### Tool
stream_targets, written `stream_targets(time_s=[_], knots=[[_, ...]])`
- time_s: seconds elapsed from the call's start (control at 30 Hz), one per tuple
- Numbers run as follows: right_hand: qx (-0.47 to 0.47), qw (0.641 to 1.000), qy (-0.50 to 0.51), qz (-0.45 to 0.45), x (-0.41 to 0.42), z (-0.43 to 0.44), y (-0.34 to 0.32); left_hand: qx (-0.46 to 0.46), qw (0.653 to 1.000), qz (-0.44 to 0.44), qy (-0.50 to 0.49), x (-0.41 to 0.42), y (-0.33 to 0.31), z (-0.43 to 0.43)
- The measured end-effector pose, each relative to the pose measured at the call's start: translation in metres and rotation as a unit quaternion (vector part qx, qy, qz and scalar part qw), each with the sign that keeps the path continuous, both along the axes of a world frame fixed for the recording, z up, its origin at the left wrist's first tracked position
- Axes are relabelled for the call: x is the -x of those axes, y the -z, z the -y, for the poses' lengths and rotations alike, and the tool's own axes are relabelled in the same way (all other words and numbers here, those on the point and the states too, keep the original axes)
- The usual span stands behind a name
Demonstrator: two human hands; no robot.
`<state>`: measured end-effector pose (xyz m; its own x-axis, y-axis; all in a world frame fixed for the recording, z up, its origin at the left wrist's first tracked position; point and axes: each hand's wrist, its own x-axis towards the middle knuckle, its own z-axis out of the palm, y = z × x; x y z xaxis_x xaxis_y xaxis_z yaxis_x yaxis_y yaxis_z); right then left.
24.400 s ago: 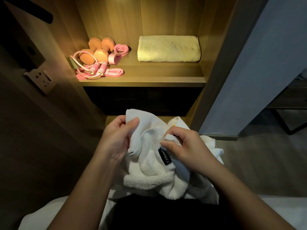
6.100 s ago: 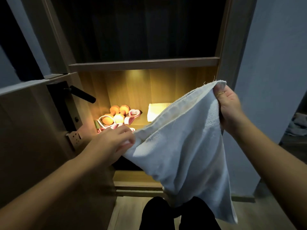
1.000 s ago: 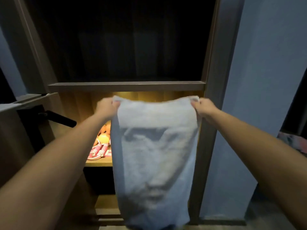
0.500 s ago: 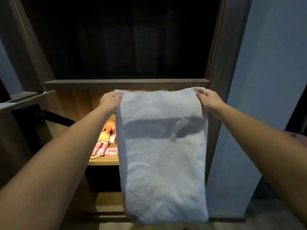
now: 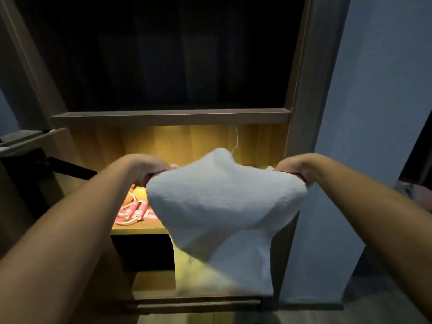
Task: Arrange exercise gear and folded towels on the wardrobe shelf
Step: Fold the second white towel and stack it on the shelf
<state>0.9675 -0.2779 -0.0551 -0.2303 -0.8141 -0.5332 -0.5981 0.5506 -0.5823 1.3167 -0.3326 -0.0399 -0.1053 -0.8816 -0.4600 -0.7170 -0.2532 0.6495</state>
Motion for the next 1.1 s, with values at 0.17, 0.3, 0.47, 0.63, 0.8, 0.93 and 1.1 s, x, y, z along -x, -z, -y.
stream_targets(time_s=[0.17,0.3,0.47,0.63,0.8,0.93,1.1], knots=[[0.377,0.919,0.112,-0.011,-0.008,0.022,-0.001,0.343,0.923,-0.084,-0.156,0.01,0.004,0.02],[0.153,0.986,0.046,0.048,0.001,0.011,0.002,0.175,0.975,-0.112,-0.078,-0.004,0.013,0.022],[-0.015,0.998,0.021,0.049,0.006,-0.003,0.018,-0.038,0.997,-0.047,-0.049,-0.02,0.027,0.001],[0.346,0.936,0.068,-0.001,-0.002,0.027,-0.016,0.321,0.937,-0.075,-0.117,-0.001,0.0,0.02],[0.369,0.928,-0.017,-0.042,0.001,0.023,-0.012,0.311,0.94,-0.12,-0.069,-0.014,0.008,0.02],[0.045,0.998,-0.01,-0.048,-0.011,0.003,0.029,0.033,0.998,-0.016,-0.044,-0.017,0.042,-0.001],[0.32,0.942,0.097,-0.03,-0.013,0.022,-0.006,0.284,0.945,-0.089,-0.136,-0.008,-0.004,0.014]])
